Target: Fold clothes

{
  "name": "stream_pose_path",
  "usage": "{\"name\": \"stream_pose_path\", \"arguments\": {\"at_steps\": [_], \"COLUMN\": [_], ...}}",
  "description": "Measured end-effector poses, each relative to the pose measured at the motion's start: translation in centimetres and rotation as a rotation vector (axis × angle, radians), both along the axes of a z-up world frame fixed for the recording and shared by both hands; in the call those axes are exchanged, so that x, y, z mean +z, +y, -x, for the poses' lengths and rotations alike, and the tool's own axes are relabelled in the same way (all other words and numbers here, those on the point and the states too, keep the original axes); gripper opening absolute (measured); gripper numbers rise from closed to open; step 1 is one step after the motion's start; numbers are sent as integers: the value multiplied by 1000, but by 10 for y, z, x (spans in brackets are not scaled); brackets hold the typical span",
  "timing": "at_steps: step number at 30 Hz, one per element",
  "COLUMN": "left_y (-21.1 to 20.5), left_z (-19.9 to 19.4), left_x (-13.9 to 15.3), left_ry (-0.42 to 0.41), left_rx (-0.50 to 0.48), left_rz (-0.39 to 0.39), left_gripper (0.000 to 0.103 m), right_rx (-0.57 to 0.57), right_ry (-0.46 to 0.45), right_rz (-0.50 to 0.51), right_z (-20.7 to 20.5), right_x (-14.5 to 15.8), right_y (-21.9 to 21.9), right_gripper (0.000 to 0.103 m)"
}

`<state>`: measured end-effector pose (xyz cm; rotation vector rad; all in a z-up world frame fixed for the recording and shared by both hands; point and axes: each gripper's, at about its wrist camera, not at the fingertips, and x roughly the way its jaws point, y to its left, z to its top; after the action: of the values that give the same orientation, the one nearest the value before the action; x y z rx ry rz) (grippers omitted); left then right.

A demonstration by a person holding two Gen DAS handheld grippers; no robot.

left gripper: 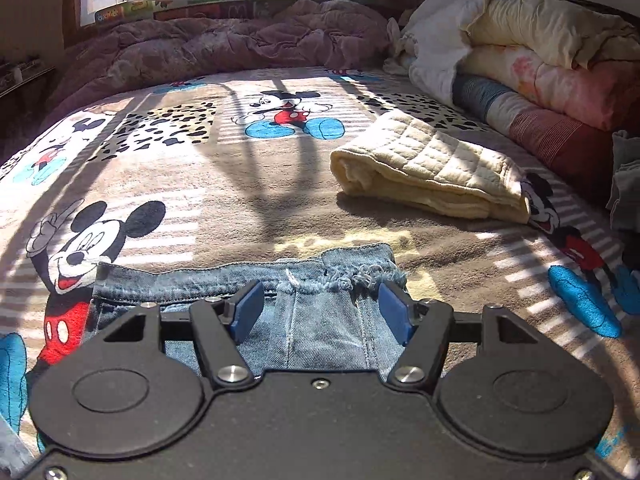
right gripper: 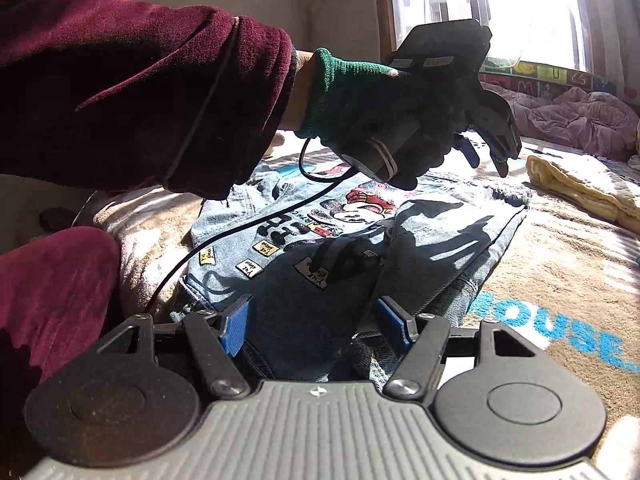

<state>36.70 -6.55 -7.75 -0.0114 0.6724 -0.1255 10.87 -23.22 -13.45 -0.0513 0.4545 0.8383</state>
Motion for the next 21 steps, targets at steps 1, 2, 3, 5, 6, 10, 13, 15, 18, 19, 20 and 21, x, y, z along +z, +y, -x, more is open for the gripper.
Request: {"name": "stream_pose_path", "arguments": {"at_steps": [1, 2, 3, 5, 6, 10, 13, 15, 18, 19, 20, 21], "left_y": [14, 28, 43, 71, 84, 140, 187, 215, 246, 253, 258, 263], "left_z": [9, 18, 27, 49, 61, 107, 151, 181, 222, 235, 247, 258], "left_x": [4, 5, 7, 8, 8, 6, -3, -11, -35, -42, -50, -58], "left_ry": [0, 10, 19, 26, 28, 27, -8, -31, -35, -35, -37, -43], "left_rx": [26, 50, 73, 112, 131, 215, 309, 395, 506, 536, 558, 573], "left_rz": [25, 54, 82, 119, 134, 228, 346, 400, 519, 557, 595, 632], "left_gripper": [68, 68, 68, 68, 68, 69, 69, 69, 69, 69, 69, 69], "right_rx": [-18, -36, -54, -92, -114, -187, -220, -236, -251, -250, -246, -242], "right_ry": [3, 5, 8, 13, 15, 48, 65, 81, 121, 139, 147, 154], "right_rz": [-23, -46, -72, -115, -136, -214, -262, -306, -383, -408, -419, -429], "right_z": [0, 0, 0, 1, 1, 2, 4, 5, 6, 6, 6, 6], "right_x": [1, 2, 3, 4, 4, 3, 4, 5, 4, 3, 3, 3], "right_y": [-3, -6, -9, -13, -15, -24, -26, -27, -29, -28, -26, -24], "right_gripper": [67, 67, 67, 67, 67, 67, 68, 71, 76, 76, 76, 76]}}
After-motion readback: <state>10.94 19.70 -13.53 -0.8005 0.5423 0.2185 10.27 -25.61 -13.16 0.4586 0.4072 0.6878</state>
